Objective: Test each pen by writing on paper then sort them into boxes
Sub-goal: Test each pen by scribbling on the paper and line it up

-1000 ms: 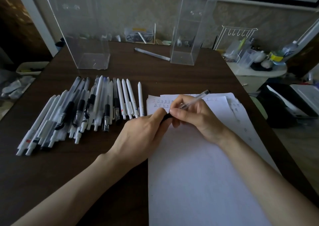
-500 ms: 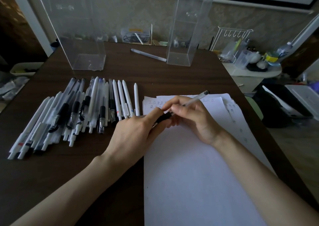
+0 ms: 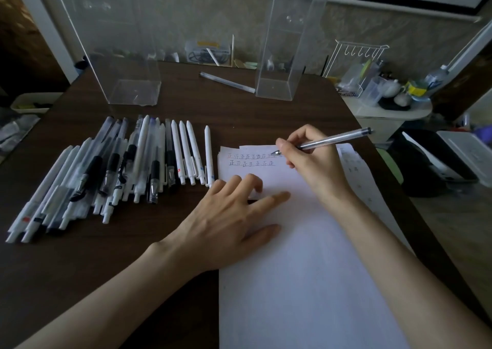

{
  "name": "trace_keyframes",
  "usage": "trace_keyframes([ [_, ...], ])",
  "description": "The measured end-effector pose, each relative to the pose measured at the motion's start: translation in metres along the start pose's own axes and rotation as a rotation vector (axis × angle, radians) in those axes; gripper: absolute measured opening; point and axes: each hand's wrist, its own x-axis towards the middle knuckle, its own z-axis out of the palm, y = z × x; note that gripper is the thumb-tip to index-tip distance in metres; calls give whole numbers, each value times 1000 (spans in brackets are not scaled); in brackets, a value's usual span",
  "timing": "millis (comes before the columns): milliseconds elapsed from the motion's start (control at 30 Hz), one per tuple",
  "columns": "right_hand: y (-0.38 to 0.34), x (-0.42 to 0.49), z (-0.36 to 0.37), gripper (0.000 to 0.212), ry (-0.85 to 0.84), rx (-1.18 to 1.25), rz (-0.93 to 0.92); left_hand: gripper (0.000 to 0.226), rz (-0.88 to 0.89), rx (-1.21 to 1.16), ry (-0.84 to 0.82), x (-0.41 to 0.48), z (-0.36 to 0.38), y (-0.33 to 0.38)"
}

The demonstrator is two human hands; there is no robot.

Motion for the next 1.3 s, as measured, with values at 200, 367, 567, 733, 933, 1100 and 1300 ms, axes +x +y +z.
trace_keyframes([
  [200, 3, 9, 6, 35, 79, -124, -6, 44, -20, 4, -42, 1, 3, 3],
  [367, 10, 13, 5, 35, 145, -149, 4, 42, -68, -21, -43, 1, 4, 7],
  [567, 13, 14, 3, 35, 23, -231, -38, 44, -102, -40, -37, 1, 3, 7],
  [733, 14, 13, 3, 27, 62, -231, -56, 44, -105, -39, -28, 1, 4, 7],
  [933, 13, 13, 2, 23, 44, -204, -23, 44, -110, -33, -35, 1, 3, 7],
  [1100, 15, 13, 2, 23, 61, -194, -28, 43, -113, -46, -35, 1, 3, 7],
  [1300, 16, 14, 1, 28, 71, -160, -21, 44, -112, -59, -35, 1, 2, 8],
])
